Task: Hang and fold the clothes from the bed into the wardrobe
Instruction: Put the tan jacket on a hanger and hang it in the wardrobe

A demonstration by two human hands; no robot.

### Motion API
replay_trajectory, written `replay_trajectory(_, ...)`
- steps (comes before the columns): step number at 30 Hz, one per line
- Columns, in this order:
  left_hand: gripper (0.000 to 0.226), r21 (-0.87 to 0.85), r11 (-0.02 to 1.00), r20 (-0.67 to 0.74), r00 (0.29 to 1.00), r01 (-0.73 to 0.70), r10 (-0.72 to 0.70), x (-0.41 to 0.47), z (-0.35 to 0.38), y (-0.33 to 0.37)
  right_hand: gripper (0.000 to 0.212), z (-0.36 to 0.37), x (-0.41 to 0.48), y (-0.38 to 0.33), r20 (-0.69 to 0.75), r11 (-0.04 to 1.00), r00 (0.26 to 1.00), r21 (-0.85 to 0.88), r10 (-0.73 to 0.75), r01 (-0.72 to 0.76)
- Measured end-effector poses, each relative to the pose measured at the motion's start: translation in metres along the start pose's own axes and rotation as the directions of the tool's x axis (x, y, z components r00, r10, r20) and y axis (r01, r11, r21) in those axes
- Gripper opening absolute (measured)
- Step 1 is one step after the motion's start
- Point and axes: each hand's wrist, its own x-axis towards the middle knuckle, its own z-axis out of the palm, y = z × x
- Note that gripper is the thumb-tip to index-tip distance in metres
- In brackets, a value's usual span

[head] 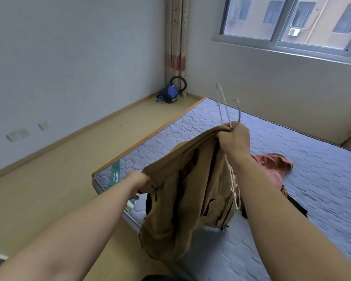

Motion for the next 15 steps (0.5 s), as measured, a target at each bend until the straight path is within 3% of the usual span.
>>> replay_trajectory(2,0.028,-0.239,0.970,-0.004,0.999,-0.036,0.037,0.005,-0.007,0.011,0.017,-0.009,0.004,0.006,-0.027,1.000,0.999,-0.005,0.021,-0.021)
replay_trajectory(4,0.023,-0.289,0.948,-0.045,0.991,-0.131,0.123,0.007,-0.013,0.025,0.021,-0.015,0.007,0.012,-0.051,0.998,0.998,-0.038,0.041,-0.043)
replay_trajectory(6,0.018,-0.092,0.944,-0.136,0.943,-0.318,0.304,0.005,-0.021,0.042,0.023,-0.020,0.010,0.018,-0.086,0.996,0.993,-0.034,0.079,-0.082)
replay_trajectory(9,0.035,0.222,0.834,-0.170,0.823,-0.504,0.543,-0.002,-0.033,0.075,0.020,-0.027,0.014,0.024,-0.132,0.990,0.982,-0.026,0.135,-0.140)
replay_trajectory(11,0.039,0.231,0.770,-0.072,0.778,-0.595,0.624,-0.014,-0.042,0.096,0.016,-0.031,0.015,0.029,-0.155,0.984,0.974,-0.041,0.163,-0.172)
replay_trajectory(13,0.028,0.203,0.724,0.153,0.752,-0.659,0.641,-0.029,-0.049,0.115,0.015,-0.033,0.016,0.033,-0.133,0.980,0.975,-0.062,0.179,-0.189)
replay_trajectory(15,0.025,0.365,0.615,0.372,0.715,-0.699,0.592,-0.045,-0.052,0.130,0.015,-0.031,0.015,0.039,-0.083,0.973,0.978,-0.114,0.193,-0.202)
